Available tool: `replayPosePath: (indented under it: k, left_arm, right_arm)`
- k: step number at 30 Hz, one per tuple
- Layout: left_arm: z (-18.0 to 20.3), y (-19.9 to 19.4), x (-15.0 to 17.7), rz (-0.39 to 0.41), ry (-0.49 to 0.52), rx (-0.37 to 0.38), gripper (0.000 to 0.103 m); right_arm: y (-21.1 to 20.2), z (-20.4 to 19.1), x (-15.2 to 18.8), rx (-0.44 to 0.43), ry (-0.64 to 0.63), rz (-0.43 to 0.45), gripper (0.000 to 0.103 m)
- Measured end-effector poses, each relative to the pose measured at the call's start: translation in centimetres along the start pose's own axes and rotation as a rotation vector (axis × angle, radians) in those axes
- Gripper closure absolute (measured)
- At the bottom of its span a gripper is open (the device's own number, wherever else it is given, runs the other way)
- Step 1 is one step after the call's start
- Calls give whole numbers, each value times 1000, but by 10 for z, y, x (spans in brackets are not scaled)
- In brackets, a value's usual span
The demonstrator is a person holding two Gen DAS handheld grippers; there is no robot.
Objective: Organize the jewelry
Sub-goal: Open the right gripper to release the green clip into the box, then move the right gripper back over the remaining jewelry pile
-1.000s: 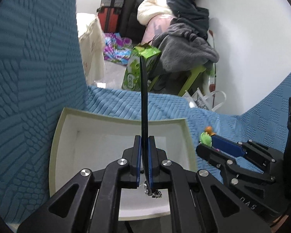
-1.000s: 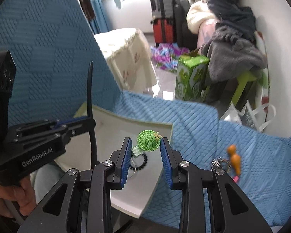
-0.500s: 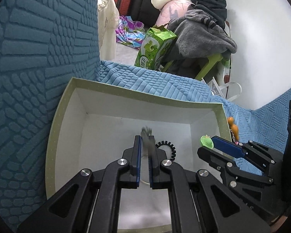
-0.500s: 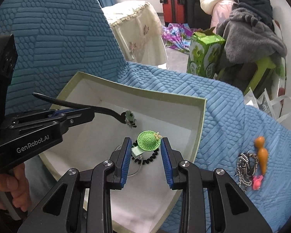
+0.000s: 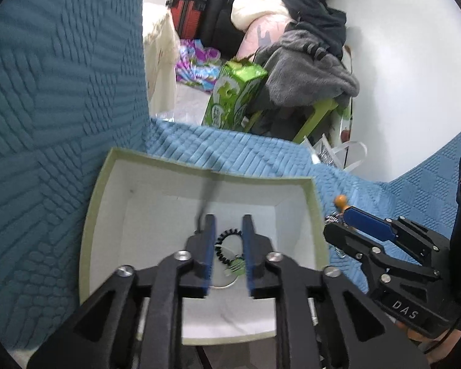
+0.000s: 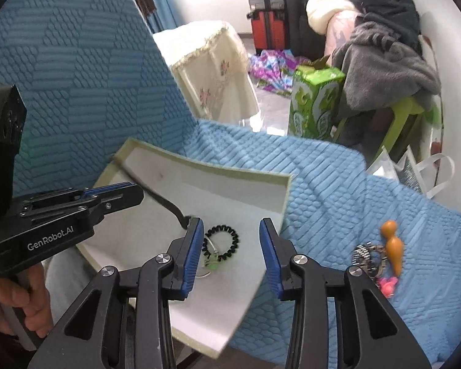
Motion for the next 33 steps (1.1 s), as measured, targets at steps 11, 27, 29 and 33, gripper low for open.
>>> replayPosePath:
  k: [11,27,29,33]
  left_arm:
    - [48,-82,-27,175,58,-13,62]
    - [115,-142,-32,335,116,-10,55]
    - [124,-140,-30,350,124,-14,55]
    - [142,-128,-21,340,142,-16,55]
  right_arm:
    - [-94,6,-20,-1,-21,157,67]
    - [-178,53,-13,38,2,298,67]
    - [-181,59,-8,46,6,303,67]
    - [-179,76,6,61,23,304,67]
Point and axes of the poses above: each gripper's, at about its wrist camera, not at the fingertips, and y roughly the way its jaws point, z to its right, x to its underside, the point moved 4 cm from there along y, roughly the way its jaws point, and after that the axes turned 7 degrees about y, right-handed, at the moved point
